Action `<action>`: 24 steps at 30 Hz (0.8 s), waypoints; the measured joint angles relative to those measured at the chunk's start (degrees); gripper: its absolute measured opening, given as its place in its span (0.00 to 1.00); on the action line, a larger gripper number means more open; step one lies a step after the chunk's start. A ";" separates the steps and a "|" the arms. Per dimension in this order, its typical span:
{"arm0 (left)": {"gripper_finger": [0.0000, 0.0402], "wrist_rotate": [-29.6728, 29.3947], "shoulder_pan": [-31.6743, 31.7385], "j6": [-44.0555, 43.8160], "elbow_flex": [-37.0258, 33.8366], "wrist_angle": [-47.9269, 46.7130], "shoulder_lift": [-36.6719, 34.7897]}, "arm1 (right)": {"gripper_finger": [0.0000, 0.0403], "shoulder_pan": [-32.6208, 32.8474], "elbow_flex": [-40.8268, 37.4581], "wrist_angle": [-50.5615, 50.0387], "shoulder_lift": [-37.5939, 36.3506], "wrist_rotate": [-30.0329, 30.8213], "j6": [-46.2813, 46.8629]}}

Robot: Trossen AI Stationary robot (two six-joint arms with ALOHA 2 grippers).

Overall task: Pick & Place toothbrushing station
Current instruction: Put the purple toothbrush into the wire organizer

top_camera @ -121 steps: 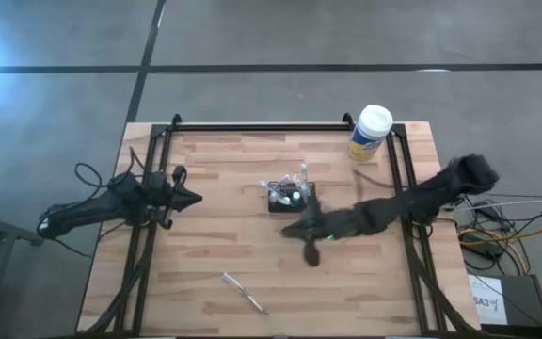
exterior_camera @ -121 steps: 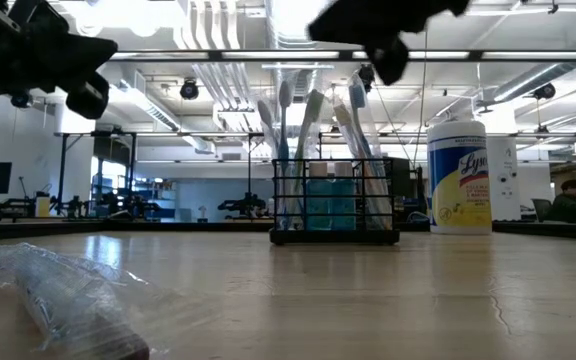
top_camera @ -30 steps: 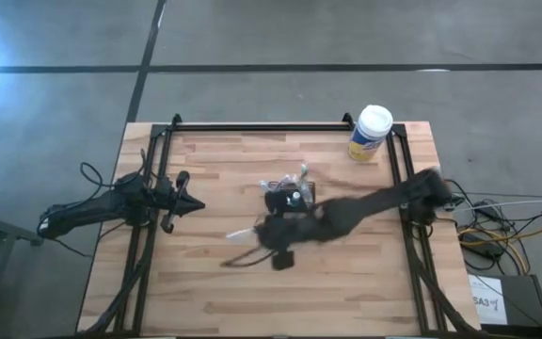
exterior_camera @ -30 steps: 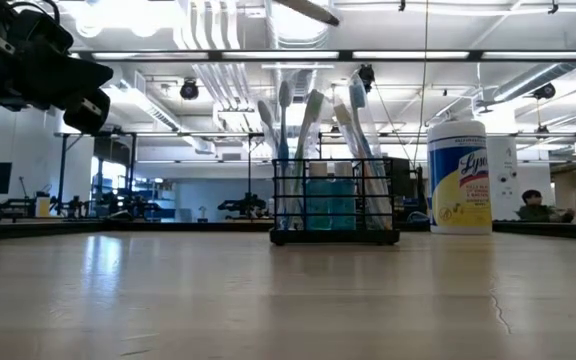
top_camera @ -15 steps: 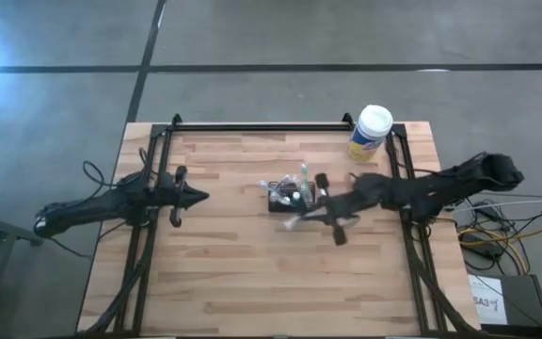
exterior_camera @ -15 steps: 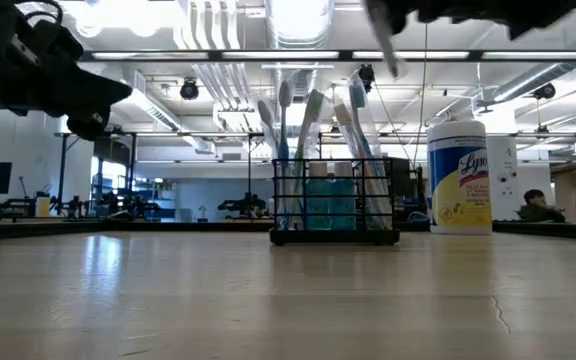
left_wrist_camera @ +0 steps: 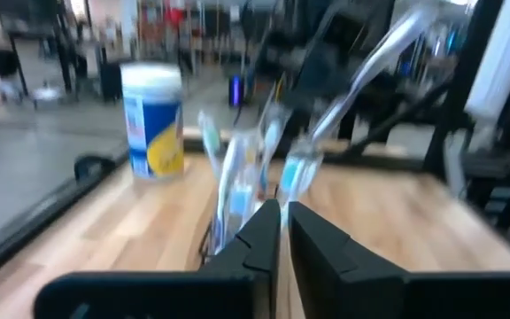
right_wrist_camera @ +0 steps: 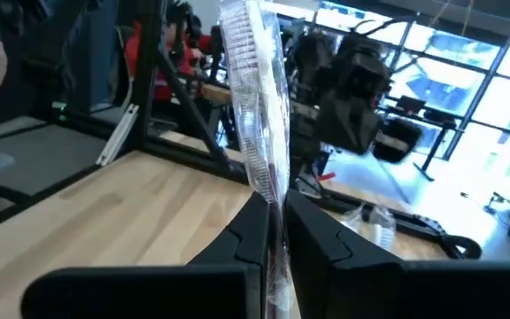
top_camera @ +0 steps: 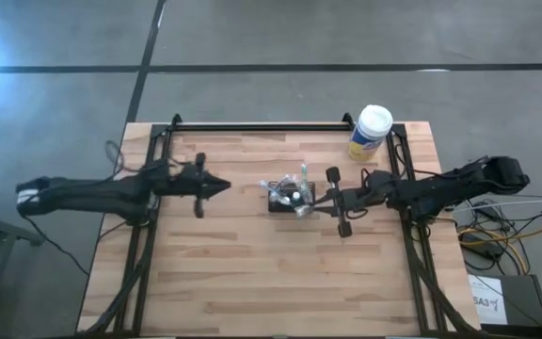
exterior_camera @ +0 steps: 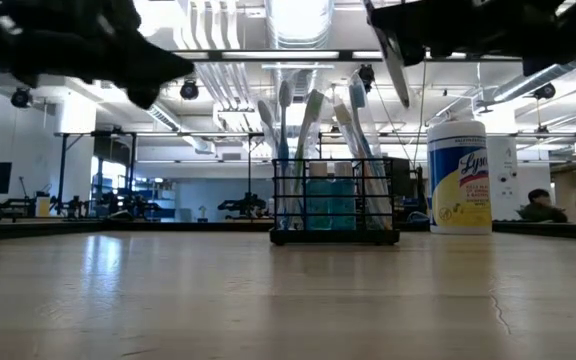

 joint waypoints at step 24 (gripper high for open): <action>0.14 0.08 0.06 7.30 6.46 -1.13 11.08 | 0.05 -6.87 -11.22 48.51 19.86 4.14 5.04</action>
